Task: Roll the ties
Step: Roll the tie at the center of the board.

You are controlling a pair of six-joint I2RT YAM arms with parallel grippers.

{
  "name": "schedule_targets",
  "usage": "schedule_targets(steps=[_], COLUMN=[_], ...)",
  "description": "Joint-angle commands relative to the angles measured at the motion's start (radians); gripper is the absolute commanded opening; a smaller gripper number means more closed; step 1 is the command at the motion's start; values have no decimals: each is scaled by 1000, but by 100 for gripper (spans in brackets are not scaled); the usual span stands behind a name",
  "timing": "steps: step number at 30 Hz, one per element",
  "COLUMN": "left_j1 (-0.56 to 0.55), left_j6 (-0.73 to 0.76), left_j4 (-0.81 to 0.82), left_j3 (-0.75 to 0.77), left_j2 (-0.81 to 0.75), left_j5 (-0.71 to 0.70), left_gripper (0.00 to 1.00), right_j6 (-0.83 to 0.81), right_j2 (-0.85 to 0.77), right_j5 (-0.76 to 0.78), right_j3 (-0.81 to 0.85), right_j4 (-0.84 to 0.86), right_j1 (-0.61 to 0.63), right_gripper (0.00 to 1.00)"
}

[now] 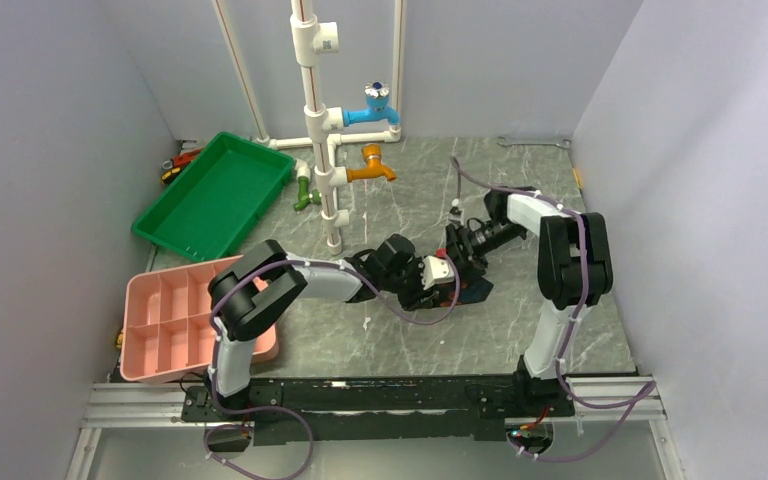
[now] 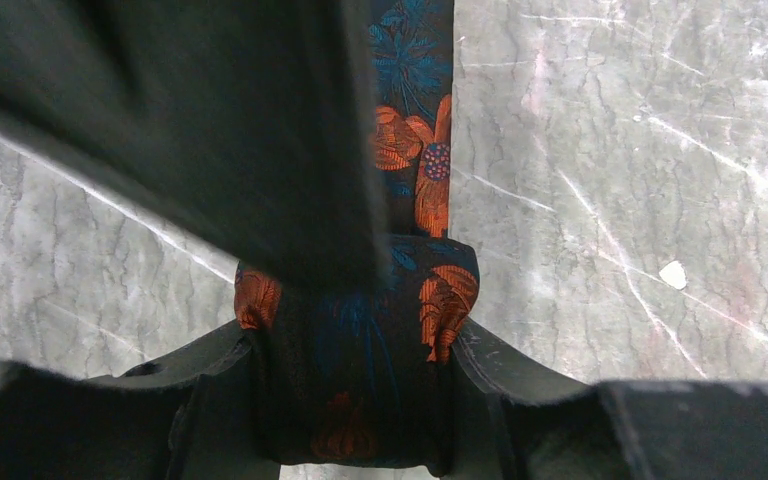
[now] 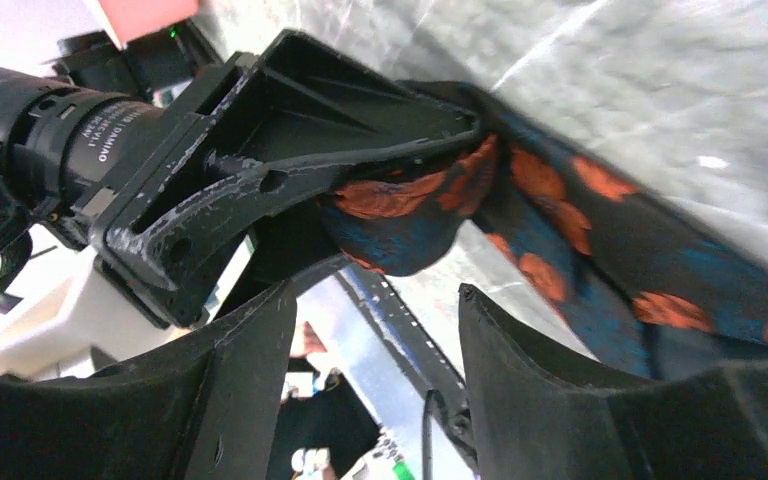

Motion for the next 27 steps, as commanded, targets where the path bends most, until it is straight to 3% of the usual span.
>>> schedule_targets(steps=[1, 10, 15, 16, 20, 22, 23, 26, 27], left_j1=[-9, -10, -9, -9, -9, -9, -10, -9, -9], left_j6=[35, 46, 41, 44, 50, 55, 56, 56, 49], left_j4=[-253, -256, -247, -242, -242, -248, -248, -245, -234], left_j3=[4, -3, -5, -8, -2, 2, 3, -2, -9], left_j2=[86, 85, 86, 85, 89, 93, 92, 86, 79], left_j5=[-96, -66, -37, -29, -15, -13, -13, -16, -15], left_gripper=[40, 41, 43, 43, 43, 43, 44, 46, 49], right_j6=[57, 125, 126, 128, 144, 159, 164, 146, 130], right_j2=[-13, 43, 92, 94, 90, 80, 80, 88, 92], right_j5=[-108, -60, -17, -9, 12, 1, -9, -15, 7], right_j3=[-55, -112, -94, -97, -102, -107, -106, -107, -107], right_j4=[67, 229, 246, 249, 276, 303, 311, 304, 288], right_j1=[50, 73, 64, 59, 50, 50, 50, 50, 50], right_gripper=[60, 46, 24, 24, 45, 44, 39, 5, 0])
